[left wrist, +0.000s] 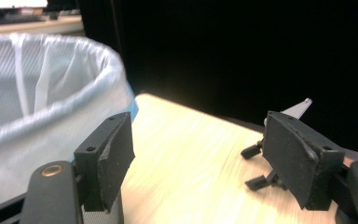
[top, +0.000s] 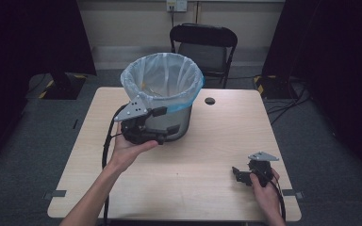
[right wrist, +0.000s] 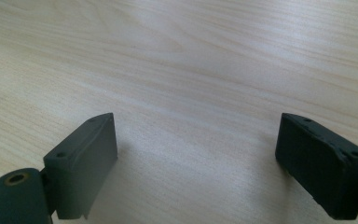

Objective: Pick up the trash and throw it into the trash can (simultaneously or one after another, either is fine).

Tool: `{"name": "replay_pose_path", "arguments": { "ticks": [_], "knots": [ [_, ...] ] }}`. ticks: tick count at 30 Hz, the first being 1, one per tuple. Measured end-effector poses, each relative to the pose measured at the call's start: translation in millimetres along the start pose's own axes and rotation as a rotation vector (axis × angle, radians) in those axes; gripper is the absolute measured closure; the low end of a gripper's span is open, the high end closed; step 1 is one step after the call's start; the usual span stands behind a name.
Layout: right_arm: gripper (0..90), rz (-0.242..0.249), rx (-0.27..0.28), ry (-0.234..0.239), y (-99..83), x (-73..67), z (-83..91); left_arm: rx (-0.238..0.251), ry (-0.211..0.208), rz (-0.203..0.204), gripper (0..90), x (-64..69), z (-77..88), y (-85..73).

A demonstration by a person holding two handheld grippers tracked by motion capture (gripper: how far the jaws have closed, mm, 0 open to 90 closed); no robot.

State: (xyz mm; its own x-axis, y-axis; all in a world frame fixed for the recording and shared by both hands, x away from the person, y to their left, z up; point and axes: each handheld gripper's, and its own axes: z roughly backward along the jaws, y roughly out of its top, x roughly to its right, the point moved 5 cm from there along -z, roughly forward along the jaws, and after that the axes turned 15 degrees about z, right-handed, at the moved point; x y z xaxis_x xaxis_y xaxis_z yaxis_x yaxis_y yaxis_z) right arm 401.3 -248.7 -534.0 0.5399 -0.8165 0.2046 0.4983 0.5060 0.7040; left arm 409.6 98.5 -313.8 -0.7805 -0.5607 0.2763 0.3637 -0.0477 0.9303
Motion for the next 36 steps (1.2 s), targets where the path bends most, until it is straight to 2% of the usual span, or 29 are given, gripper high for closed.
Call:
{"name": "replay_pose_path", "arguments": {
  "ticks": [2, 7, 9, 12, 16, 21, 26, 28, 30, 33, 36],
  "knots": [
    [11.8, -0.002, -0.001, 0.0, 0.0, -0.2, 0.1, -0.006, 0.017, 0.001, 24.6, -1.3, 1.7, -5.0],
    [11.8, -0.001, 0.0, 0.0, 0.0, -0.1, 0.0, -0.027, 0.029, 0.008, 24.3, -3.3, 9.9, -22.7],
    [11.8, -0.001, 0.0, 0.0, 0.1, -0.1, 0.0, -0.022, 0.032, 0.009, 23.3, -2.6, 15.1, -31.2],
    [11.7, -0.002, -0.001, 0.0, 0.1, -0.1, 0.0, -0.051, 0.048, 0.006, 22.2, -4.1, 19.7, -45.0],
    [11.8, -0.002, -0.001, 0.0, 0.0, -0.1, 0.0, -0.074, 0.076, 0.033, 21.5, -14.8, 24.0, -61.9],
    [11.8, -0.002, 0.0, 0.0, 0.1, -0.1, 0.0, -0.131, 0.112, 0.063, 20.6, -28.1, 27.9, -87.2],
    [11.8, -0.002, 0.0, 0.0, 0.1, -0.1, 0.0, -0.17, 0.155, 0.111, 19.0, -44.2, 30.3, -112.2],
    [11.8, -0.001, 0.0, 0.0, 0.1, -0.1, 0.0, -0.198, 0.177, 0.12, 18.3, -50.9, 32.6, -123.8],
    [11.8, -0.002, -0.001, 0.0, 0.1, -0.1, 0.0, -0.231, 0.177, 0.147, 17.3, -56.4, 34.2, -136.0],
    [11.8, -0.001, 0.0, 0.0, 0.0, -0.1, 0.0, -0.275, 0.221, 0.155, 16.3, -66.8, 38.7, -152.8],
    [11.8, -0.002, 0.0, 0.0, 0.1, -0.1, 0.0, -0.302, 0.259, 0.183, 16.4, -77.1, 44.0, -171.1]
  ]
}}
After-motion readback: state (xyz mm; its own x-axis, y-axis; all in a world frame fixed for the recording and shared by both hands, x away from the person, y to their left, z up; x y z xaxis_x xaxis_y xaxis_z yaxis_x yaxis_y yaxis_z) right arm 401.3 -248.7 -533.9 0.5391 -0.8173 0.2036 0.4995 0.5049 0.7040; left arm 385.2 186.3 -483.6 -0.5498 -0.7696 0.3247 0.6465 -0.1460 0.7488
